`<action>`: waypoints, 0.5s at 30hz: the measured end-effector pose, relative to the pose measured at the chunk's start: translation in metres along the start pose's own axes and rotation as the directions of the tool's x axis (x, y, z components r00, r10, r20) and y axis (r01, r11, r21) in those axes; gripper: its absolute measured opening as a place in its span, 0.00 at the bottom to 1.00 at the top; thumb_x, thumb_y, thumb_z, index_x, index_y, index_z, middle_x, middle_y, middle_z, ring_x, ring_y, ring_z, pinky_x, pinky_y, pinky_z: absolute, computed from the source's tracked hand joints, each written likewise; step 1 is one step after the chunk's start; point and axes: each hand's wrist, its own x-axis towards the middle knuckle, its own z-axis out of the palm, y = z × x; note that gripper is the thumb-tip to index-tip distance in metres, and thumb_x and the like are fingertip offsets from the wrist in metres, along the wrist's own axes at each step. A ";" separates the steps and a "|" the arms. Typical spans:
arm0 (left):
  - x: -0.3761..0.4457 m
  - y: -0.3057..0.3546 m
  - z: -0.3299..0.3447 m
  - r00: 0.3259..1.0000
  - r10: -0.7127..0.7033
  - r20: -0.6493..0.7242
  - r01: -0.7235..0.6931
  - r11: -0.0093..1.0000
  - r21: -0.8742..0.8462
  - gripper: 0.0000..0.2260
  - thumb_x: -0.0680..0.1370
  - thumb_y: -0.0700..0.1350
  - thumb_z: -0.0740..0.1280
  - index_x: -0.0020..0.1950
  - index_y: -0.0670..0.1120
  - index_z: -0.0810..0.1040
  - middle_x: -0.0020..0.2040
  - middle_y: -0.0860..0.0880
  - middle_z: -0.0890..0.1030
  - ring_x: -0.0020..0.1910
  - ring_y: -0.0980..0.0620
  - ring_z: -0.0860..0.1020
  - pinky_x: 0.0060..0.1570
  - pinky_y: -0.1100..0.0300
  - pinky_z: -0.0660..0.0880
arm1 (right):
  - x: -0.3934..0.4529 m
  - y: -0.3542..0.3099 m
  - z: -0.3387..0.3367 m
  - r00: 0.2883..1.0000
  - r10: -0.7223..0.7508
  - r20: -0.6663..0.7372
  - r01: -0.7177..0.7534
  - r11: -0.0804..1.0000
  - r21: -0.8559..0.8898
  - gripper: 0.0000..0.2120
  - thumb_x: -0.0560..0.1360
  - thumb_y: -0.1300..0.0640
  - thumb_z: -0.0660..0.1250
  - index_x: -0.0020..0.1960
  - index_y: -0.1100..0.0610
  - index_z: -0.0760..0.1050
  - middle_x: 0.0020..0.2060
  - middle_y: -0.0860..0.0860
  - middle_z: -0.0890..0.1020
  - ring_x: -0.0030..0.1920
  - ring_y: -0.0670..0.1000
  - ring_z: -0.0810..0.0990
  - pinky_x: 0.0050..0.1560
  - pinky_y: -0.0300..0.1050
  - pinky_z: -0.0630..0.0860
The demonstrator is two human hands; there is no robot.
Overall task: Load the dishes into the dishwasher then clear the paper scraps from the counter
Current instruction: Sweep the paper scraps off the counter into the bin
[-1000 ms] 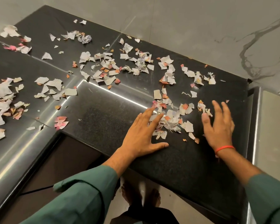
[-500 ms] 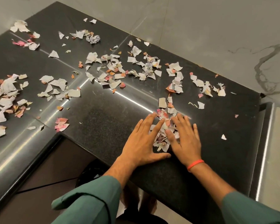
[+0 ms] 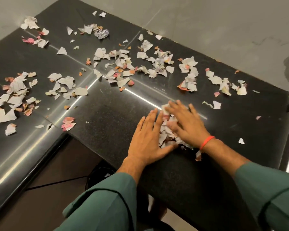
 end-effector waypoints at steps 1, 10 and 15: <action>0.000 -0.002 0.000 1.000 0.004 0.004 -0.004 1.000 0.000 0.48 0.76 0.75 0.54 0.84 0.47 0.41 0.85 0.47 0.45 0.83 0.51 0.44 0.81 0.49 0.46 | -0.007 -0.002 -0.001 0.998 -0.035 0.046 0.034 0.999 0.037 0.44 0.75 0.23 0.38 0.81 0.48 0.59 0.81 0.45 0.57 0.81 0.45 0.47 0.80 0.61 0.43; 0.000 0.000 0.000 1.000 0.005 -0.028 -0.003 0.999 0.038 0.41 0.79 0.72 0.48 0.84 0.48 0.51 0.84 0.49 0.50 0.83 0.52 0.45 0.81 0.49 0.48 | -0.102 -0.011 0.000 0.997 0.055 -0.050 -0.049 0.992 0.117 0.50 0.69 0.26 0.67 0.82 0.42 0.49 0.82 0.43 0.50 0.81 0.44 0.48 0.81 0.54 0.50; 0.000 -0.001 0.000 1.000 0.004 -0.025 -0.003 0.999 0.046 0.39 0.80 0.72 0.50 0.84 0.50 0.52 0.85 0.50 0.48 0.83 0.53 0.44 0.81 0.49 0.46 | -0.106 -0.022 0.019 0.987 0.131 -0.096 -0.135 0.990 -0.038 0.57 0.64 0.20 0.65 0.82 0.43 0.42 0.82 0.47 0.41 0.82 0.49 0.42 0.81 0.56 0.47</action>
